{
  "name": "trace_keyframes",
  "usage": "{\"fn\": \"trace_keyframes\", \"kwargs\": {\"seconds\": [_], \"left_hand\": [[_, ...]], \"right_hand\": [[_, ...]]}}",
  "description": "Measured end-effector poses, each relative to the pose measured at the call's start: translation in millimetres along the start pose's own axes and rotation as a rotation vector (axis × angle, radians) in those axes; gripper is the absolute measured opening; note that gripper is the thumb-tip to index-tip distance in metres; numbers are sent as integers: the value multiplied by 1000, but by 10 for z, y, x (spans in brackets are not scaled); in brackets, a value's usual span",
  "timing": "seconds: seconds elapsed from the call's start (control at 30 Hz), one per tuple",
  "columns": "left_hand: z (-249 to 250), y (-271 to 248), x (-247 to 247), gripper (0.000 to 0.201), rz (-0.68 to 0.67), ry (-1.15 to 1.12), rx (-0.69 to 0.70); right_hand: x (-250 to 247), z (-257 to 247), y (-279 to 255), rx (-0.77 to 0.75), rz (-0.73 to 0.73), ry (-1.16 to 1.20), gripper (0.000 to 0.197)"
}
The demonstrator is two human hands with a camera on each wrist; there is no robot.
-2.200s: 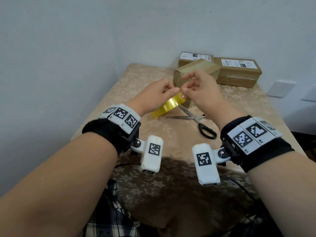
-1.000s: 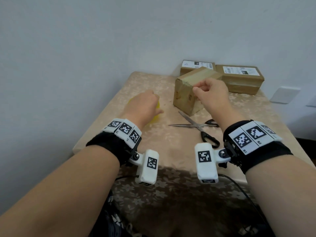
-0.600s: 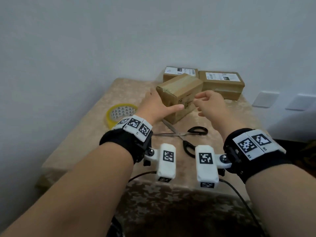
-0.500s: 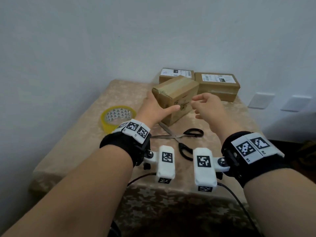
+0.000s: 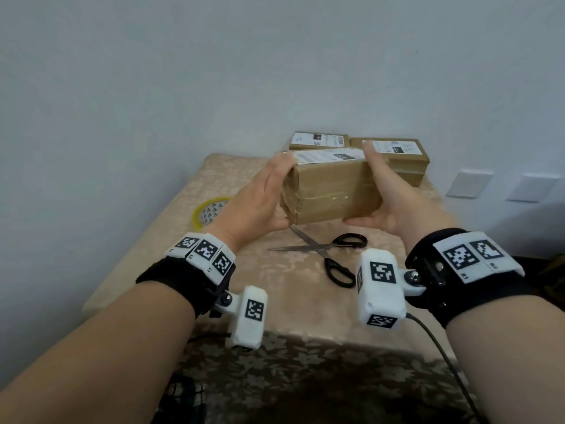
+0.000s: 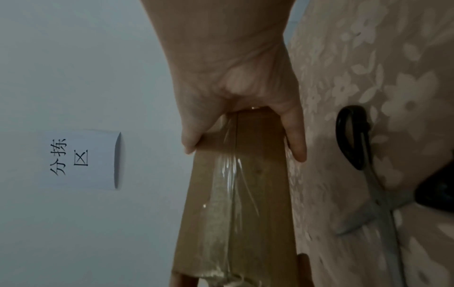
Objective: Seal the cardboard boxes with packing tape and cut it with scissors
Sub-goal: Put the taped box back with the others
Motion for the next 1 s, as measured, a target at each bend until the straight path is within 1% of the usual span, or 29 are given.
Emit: {"fn": "trace_keyframes", "kwargs": {"seconds": [0.03, 0.07, 0.13, 0.17, 0.2, 0.27, 0.3, 0.33, 0.4, 0.43, 0.5, 0.57, 0.63, 0.7, 0.77, 0.8, 0.83, 0.87, 0.93, 1.0], "left_hand": [[0, -13, -22, 94, -17, 30, 22], [7, -24, -40, 92, -35, 64, 27], [31, -23, -77, 94, -67, 115, -19], [47, -16, -92, 97, -91, 132, -68], [62, -3, -106, 100, -117, 146, -123], [69, 34, -112, 107, -173, 163, -228], [61, 53, -112, 109, -218, 154, -276], [47, 70, -111, 111, -271, 120, -321], [14, 101, -99, 112, -348, -19, -397], [1, 117, -91, 110, -352, -84, -425], [-8, 141, -91, 98, -292, -142, -474], [-25, 140, -109, 80, -224, -148, -528], [-72, 113, -140, 59, -184, -225, -587], [-127, 67, -208, 41, -106, -367, -639], [-216, 64, -325, 36, -4, -387, -645], [-277, 80, -392, 35, 19, -377, -642], [-363, 110, -447, 35, 11, -361, -649], [-446, 144, -500, 37, -21, -326, -659], [-682, 227, -562, 38, -124, -223, -657], [-945, 328, -597, 35, -191, -120, -662]], "right_hand": [[18, 11, -14, 10, 8, 10, 53], [38, 27, -29, 14, 21, 24, 45], [82, 63, -24, -15, 39, 66, 39], [108, 78, -19, -40, 41, 92, 39], [135, 89, -20, -69, 36, 119, 43], [175, 101, -16, -138, 33, 135, 58], [192, 104, -19, -178, 37, 115, 61], [204, 108, -17, -214, 41, 91, 60], [238, 127, -25, -264, 50, 53, 60], [260, 147, -32, -280, 56, 46, 60], [320, 188, -61, -301, 68, 56, 62], [385, 219, -84, -296, 66, 81, 63], [451, 228, -96, -279, 37, 90, 59], [507, 239, -82, -259, -10, 24, 53], [591, 222, -65, -254, -48, -100, 45], [648, 200, -40, -263, -61, -161, 43], [715, 167, 2, -276, -61, -210, 45], [791, 130, 69, -304, -42, -267, 53], [960, 25, 231, -421, 13, -434, 66], [1132, -82, 406, -519, 9, -568, 68]]}}
Point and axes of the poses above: each hand's wrist, its own y-axis towards the middle knuckle, its own x-axis out of the palm, z = x × y, the point moved 1 cm from there along y, towards the middle knuckle, and after that the axes turned 3 degrees about y, right-handed, at the moved point
